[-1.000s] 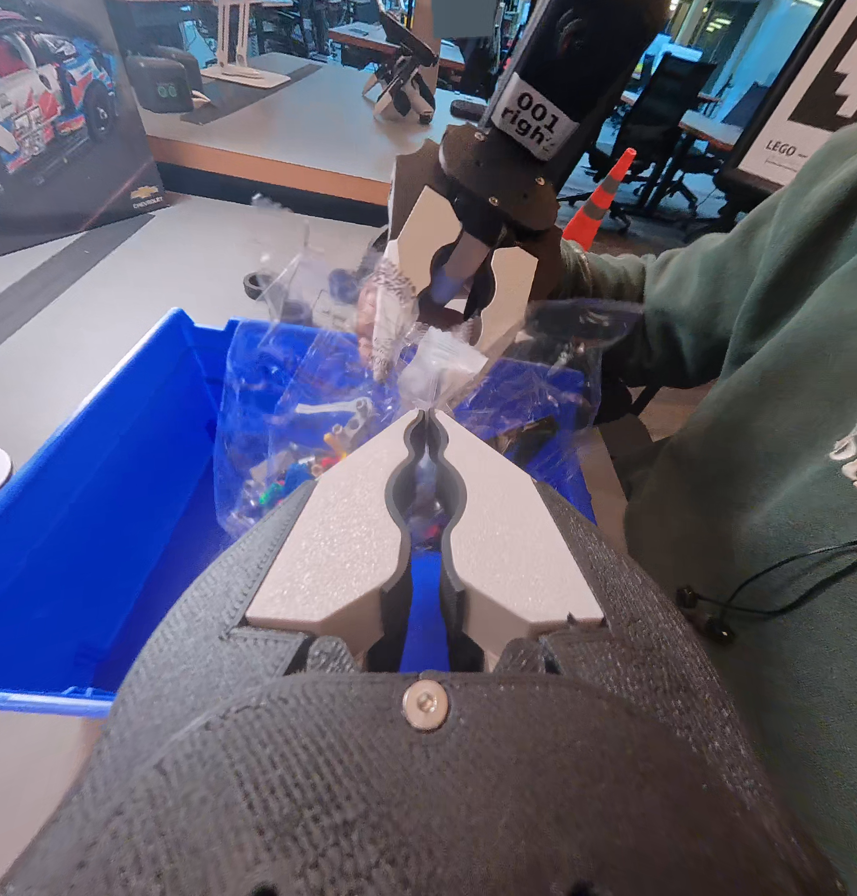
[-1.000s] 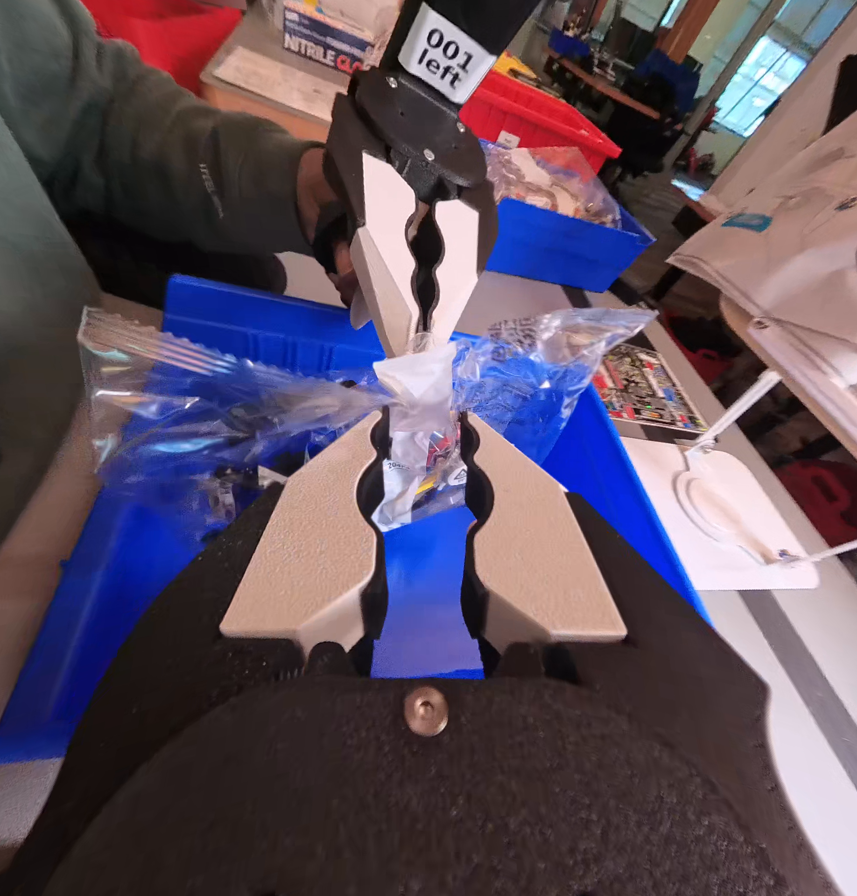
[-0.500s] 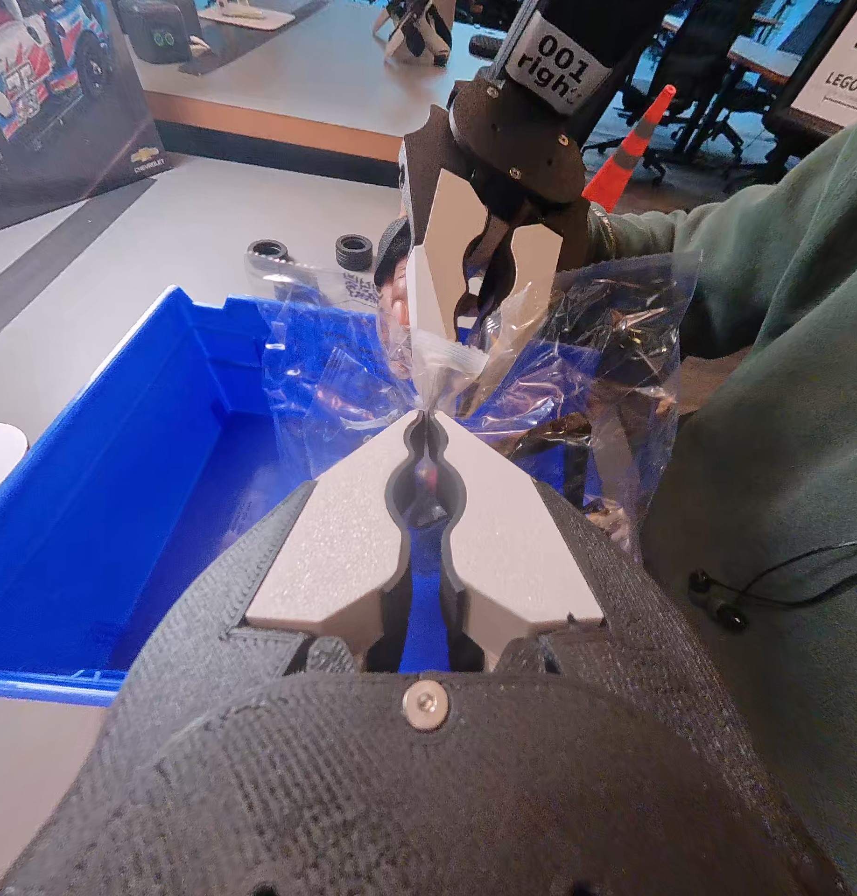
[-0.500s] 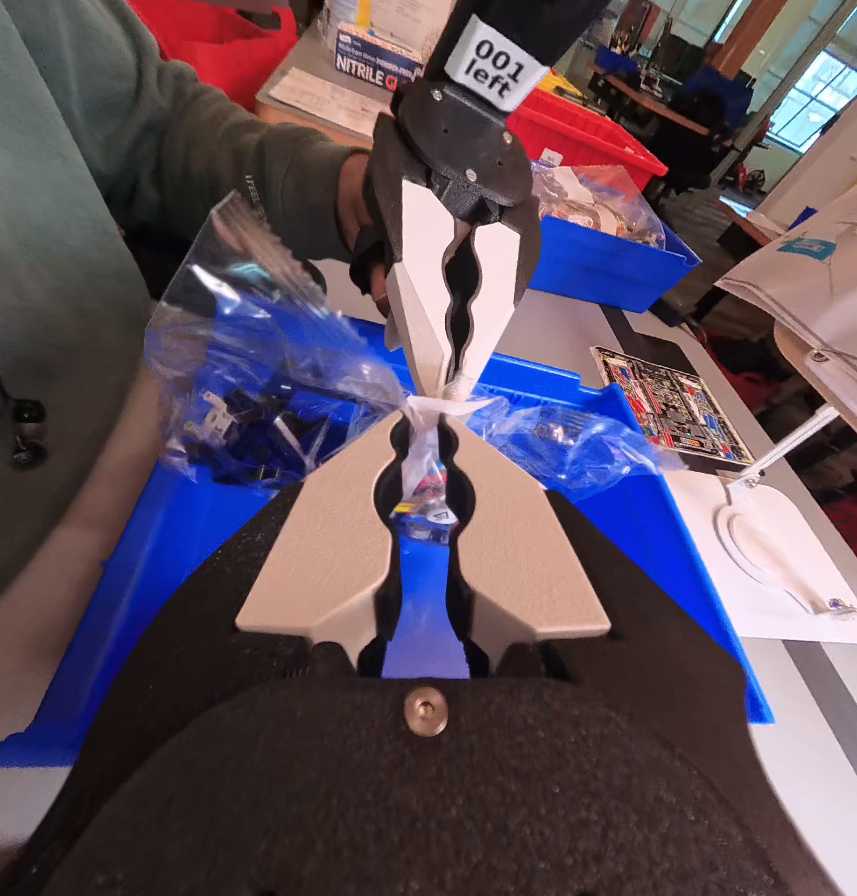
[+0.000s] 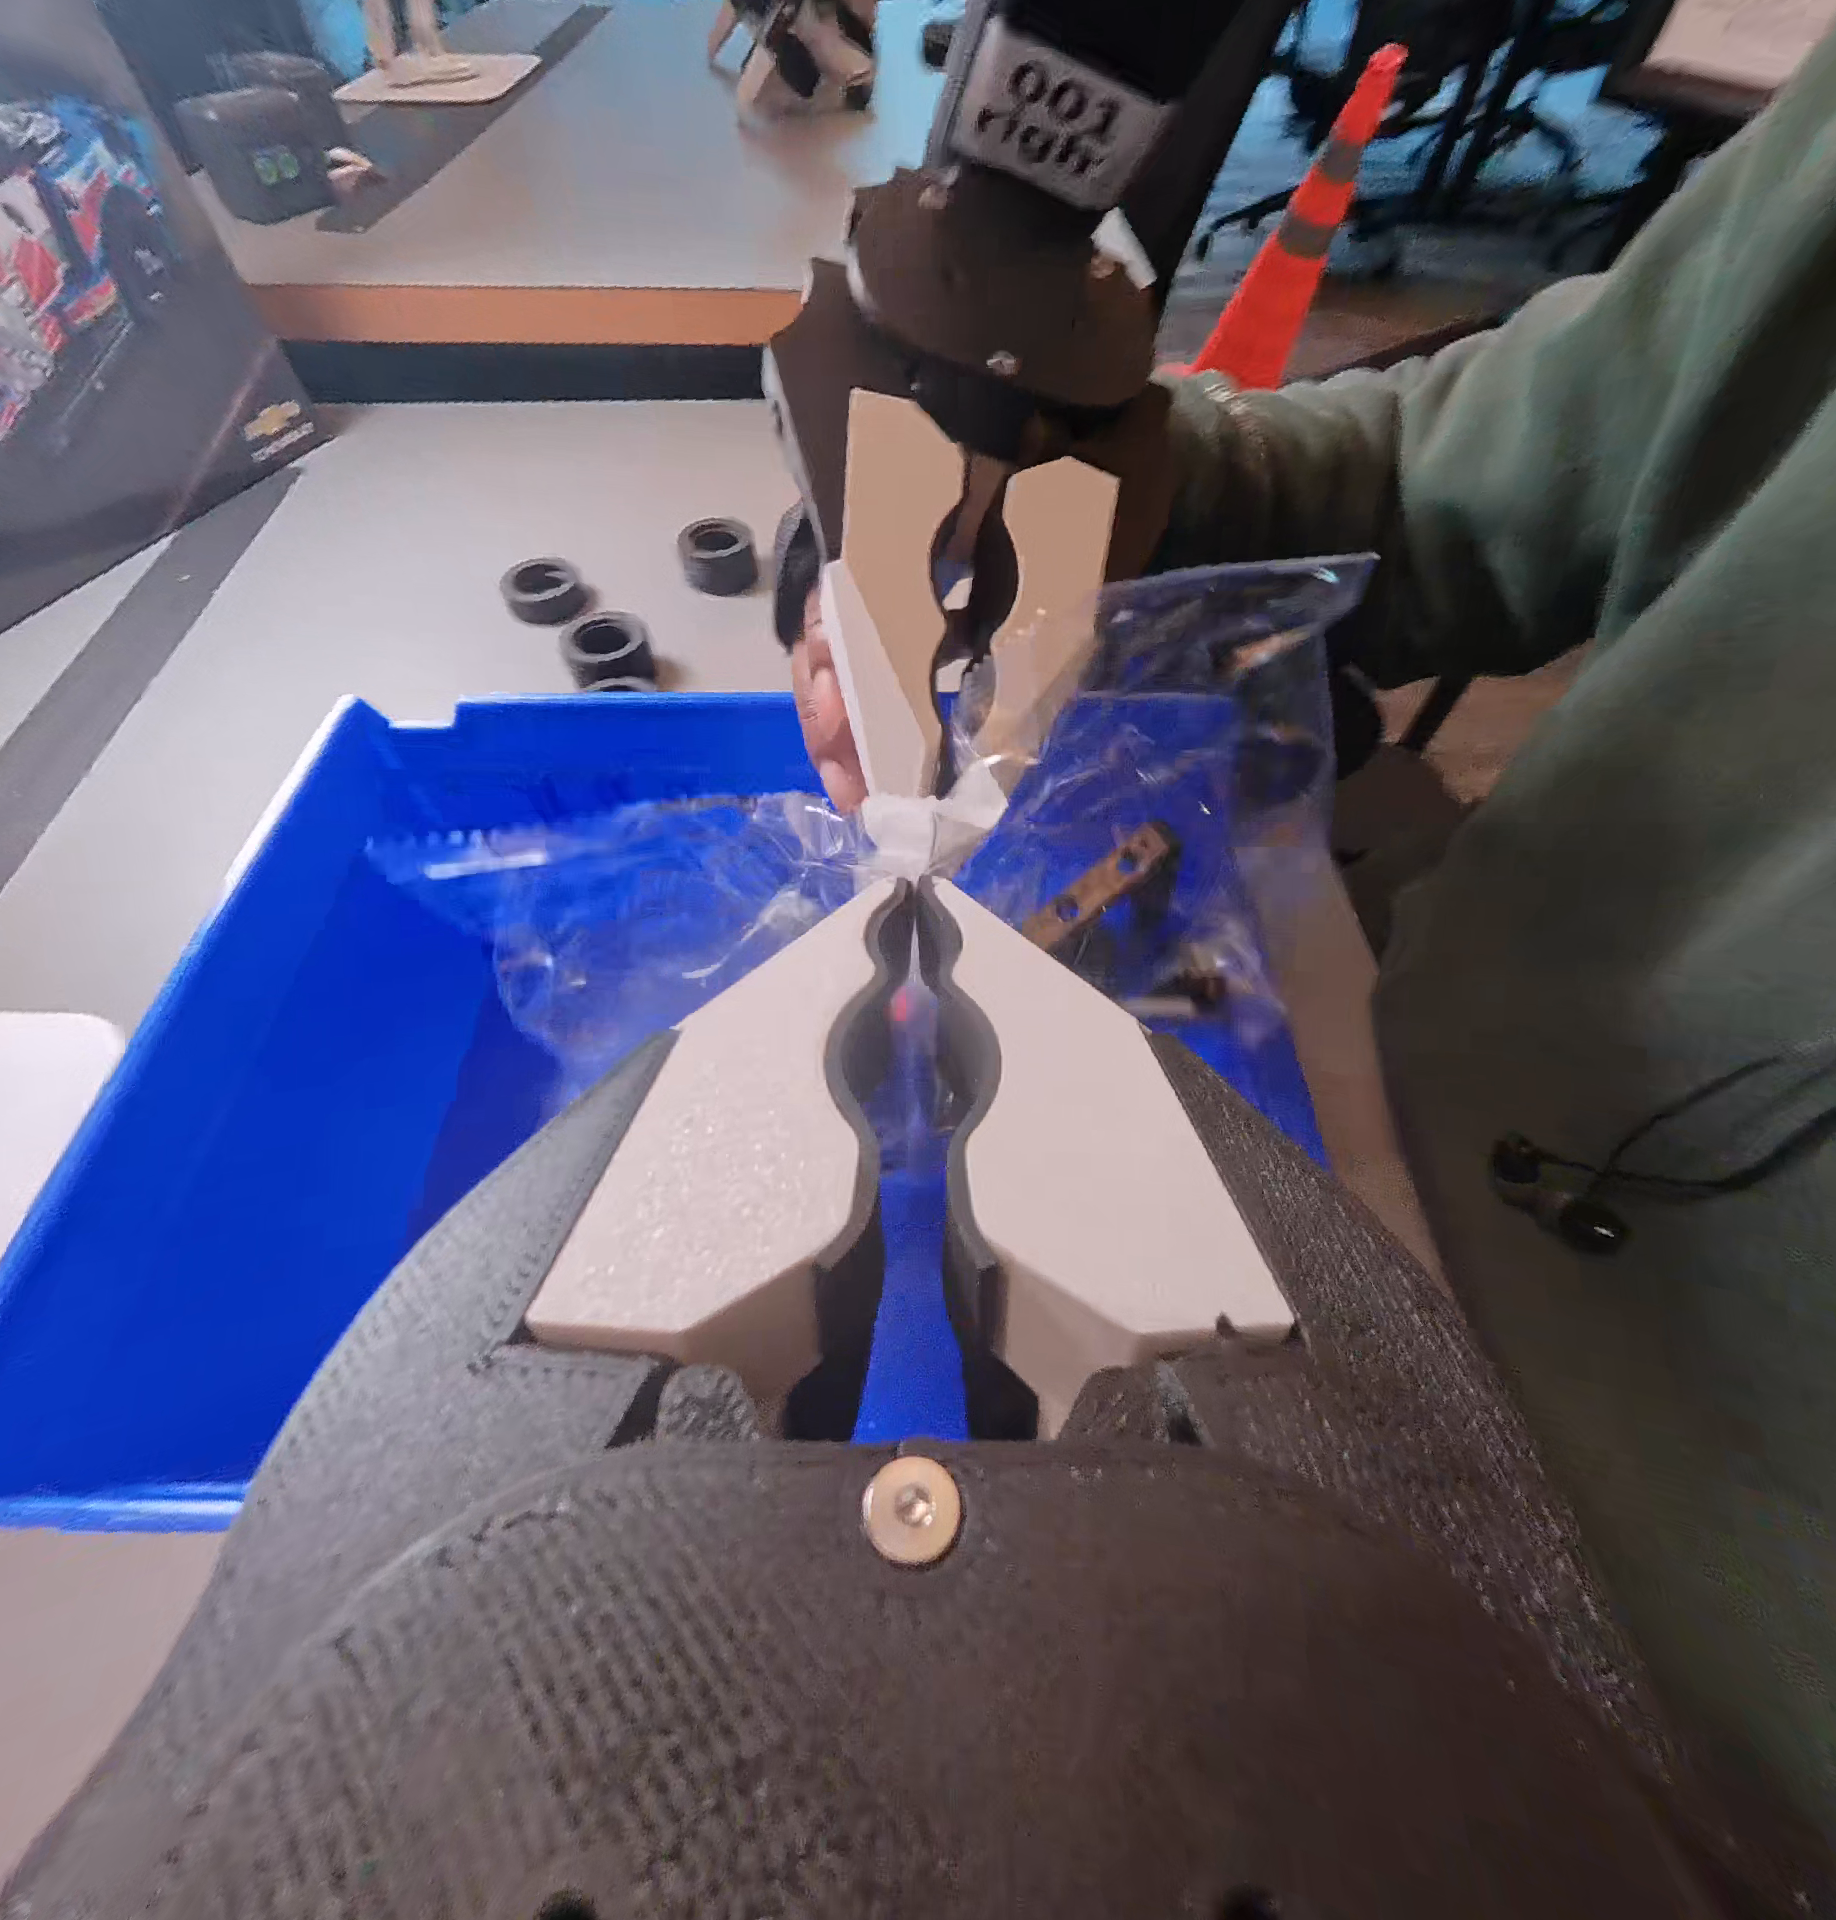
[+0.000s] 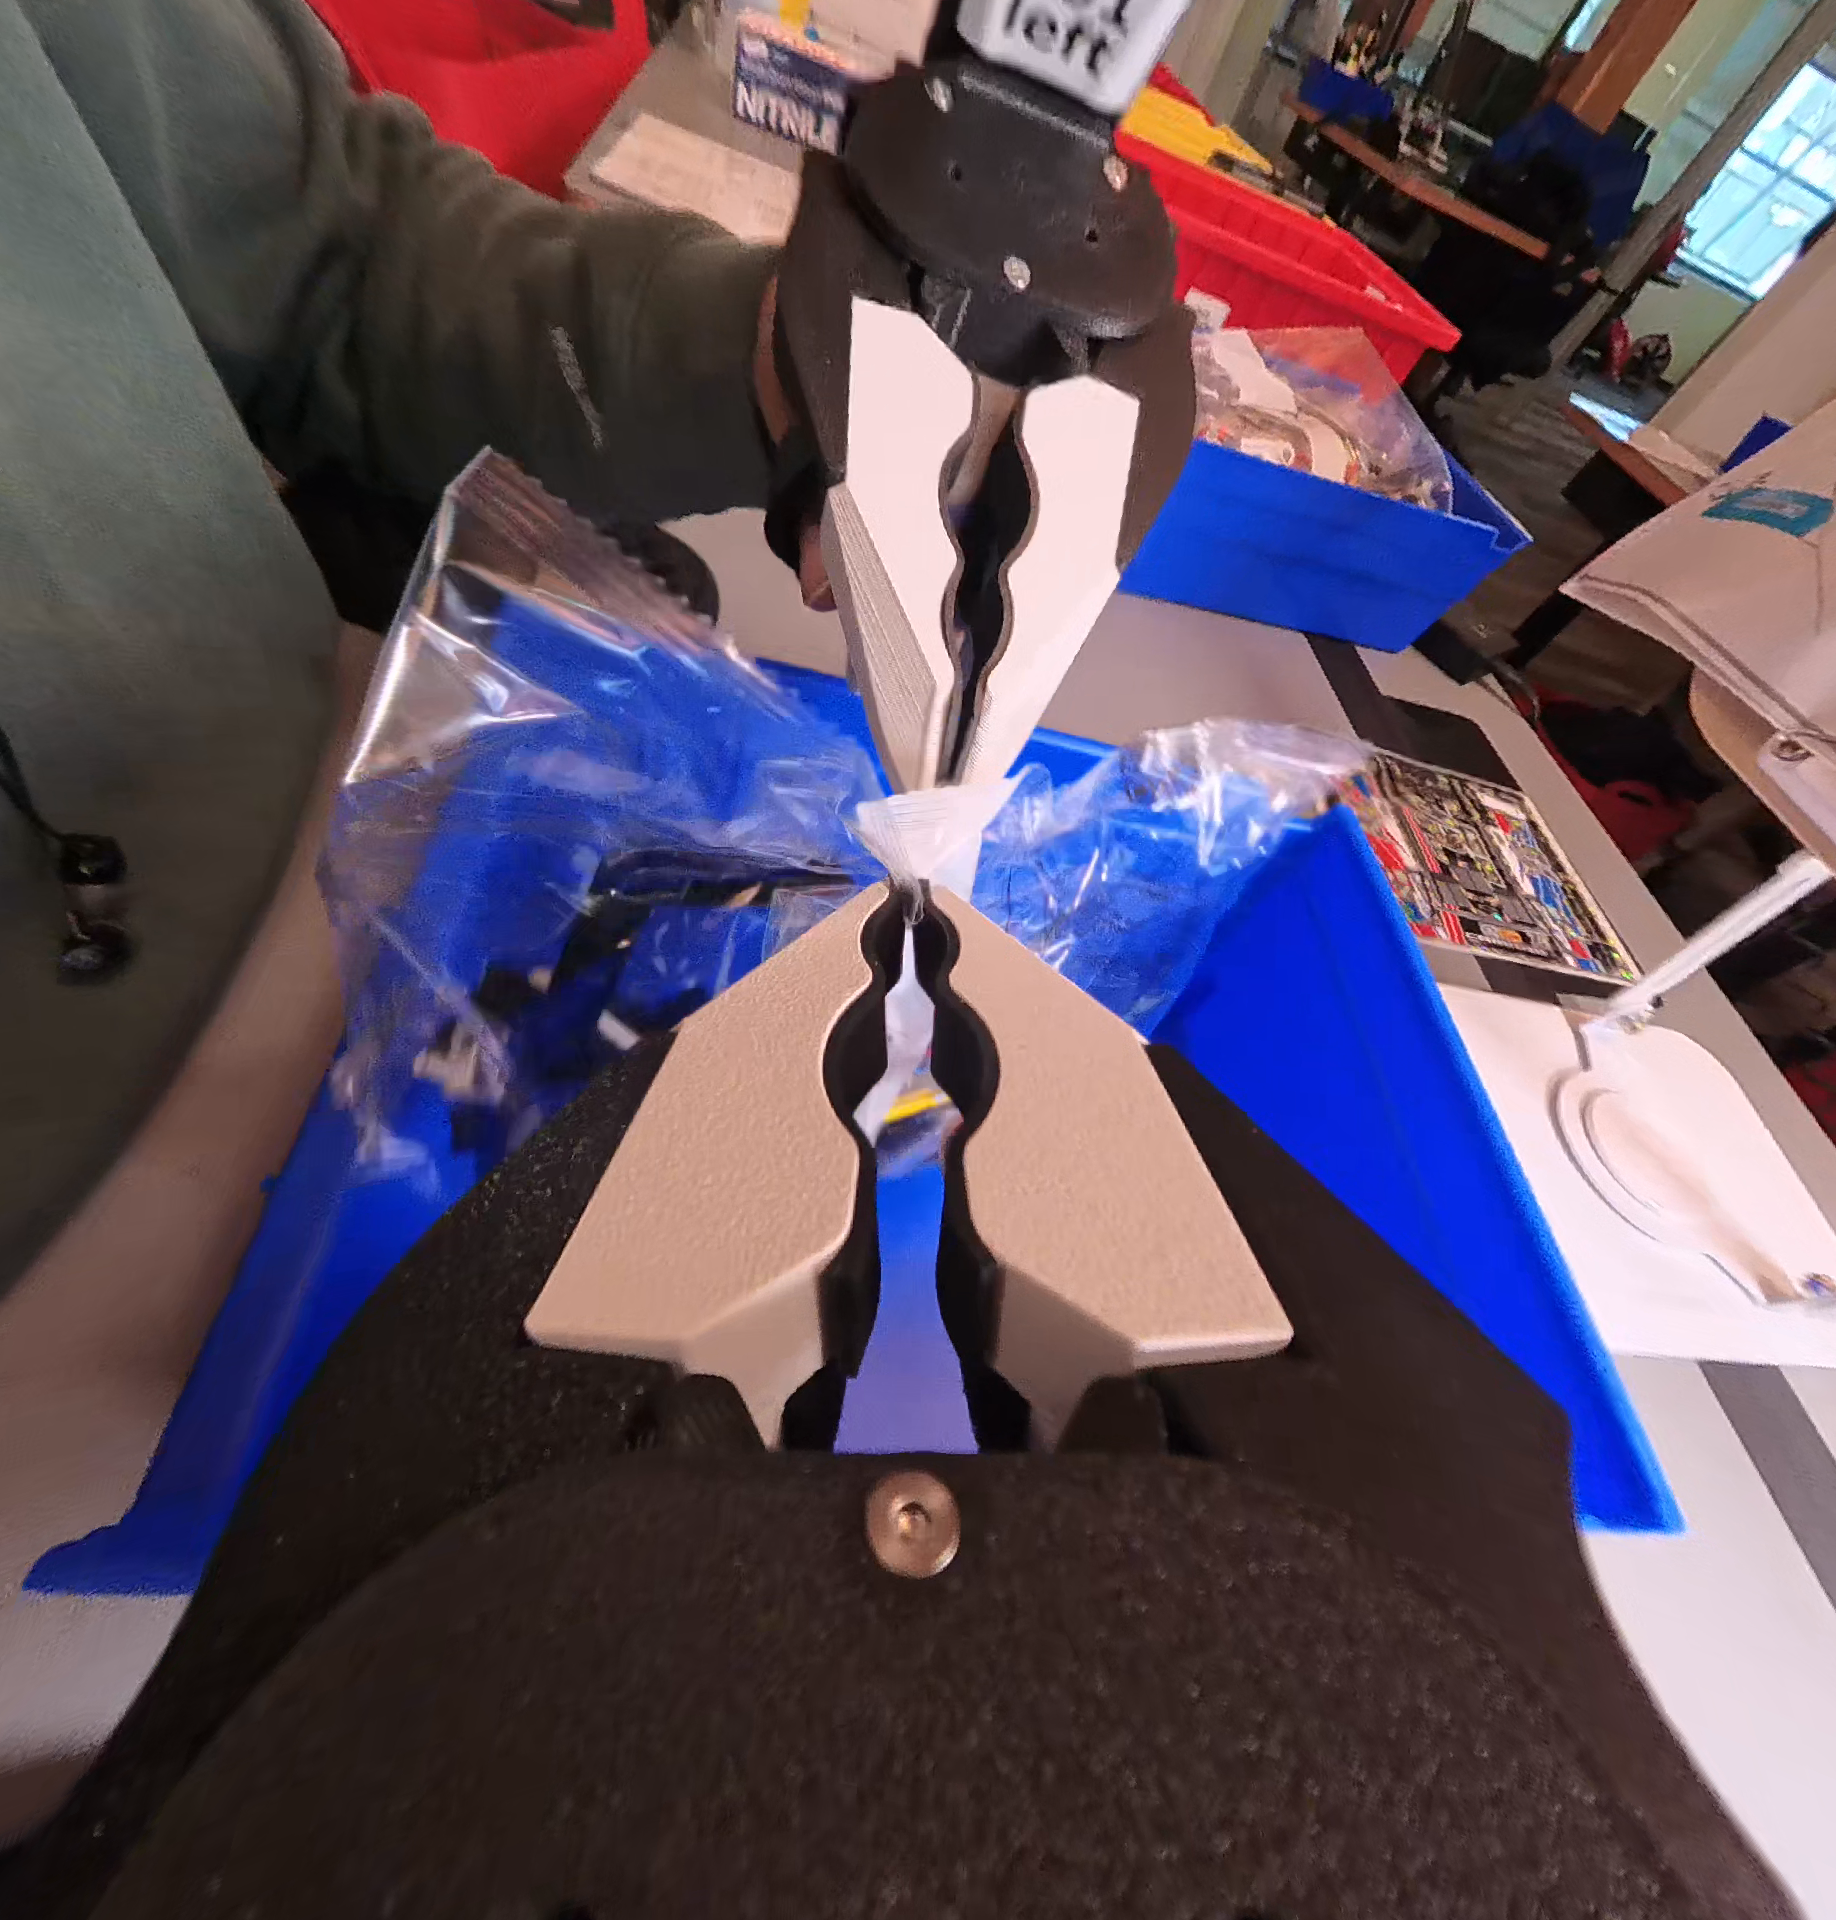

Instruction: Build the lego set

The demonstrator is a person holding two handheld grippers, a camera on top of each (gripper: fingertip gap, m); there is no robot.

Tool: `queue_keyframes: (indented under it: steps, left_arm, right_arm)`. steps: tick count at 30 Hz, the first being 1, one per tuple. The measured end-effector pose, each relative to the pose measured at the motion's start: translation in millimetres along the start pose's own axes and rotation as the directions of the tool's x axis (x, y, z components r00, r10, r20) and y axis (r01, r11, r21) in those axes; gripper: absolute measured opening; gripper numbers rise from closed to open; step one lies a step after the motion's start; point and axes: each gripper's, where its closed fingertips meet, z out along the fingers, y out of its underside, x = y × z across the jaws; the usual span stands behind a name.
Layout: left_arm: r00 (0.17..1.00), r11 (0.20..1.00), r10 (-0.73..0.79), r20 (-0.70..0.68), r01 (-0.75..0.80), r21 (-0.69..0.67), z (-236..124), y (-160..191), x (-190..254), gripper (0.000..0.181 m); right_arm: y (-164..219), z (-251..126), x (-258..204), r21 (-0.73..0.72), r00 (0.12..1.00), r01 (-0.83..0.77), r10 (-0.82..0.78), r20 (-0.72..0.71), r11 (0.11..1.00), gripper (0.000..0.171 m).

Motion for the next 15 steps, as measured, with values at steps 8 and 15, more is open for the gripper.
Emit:
queue_keyframes:
  steps: [8, 15]
  left_arm:
    - [0.997, 0.999, 0.029, 0.066, -0.026, -0.043, 10.5, 12.1, -7.2, 0.0]
    - [0.999, 1.0, 0.03, 0.011, -0.03, -0.007, -4.6, 7.9, -6.6, 0.0]
  right_arm:
    - [6.8, 4.8, 0.8, -0.023, 1.0, 0.02, -0.02, -0.017, 1.0, 0.0]
    - [4.4, -9.4, 8.3, 0.053, 0.999, -0.05, 0.049, 0.009, 0.997, 0.0]
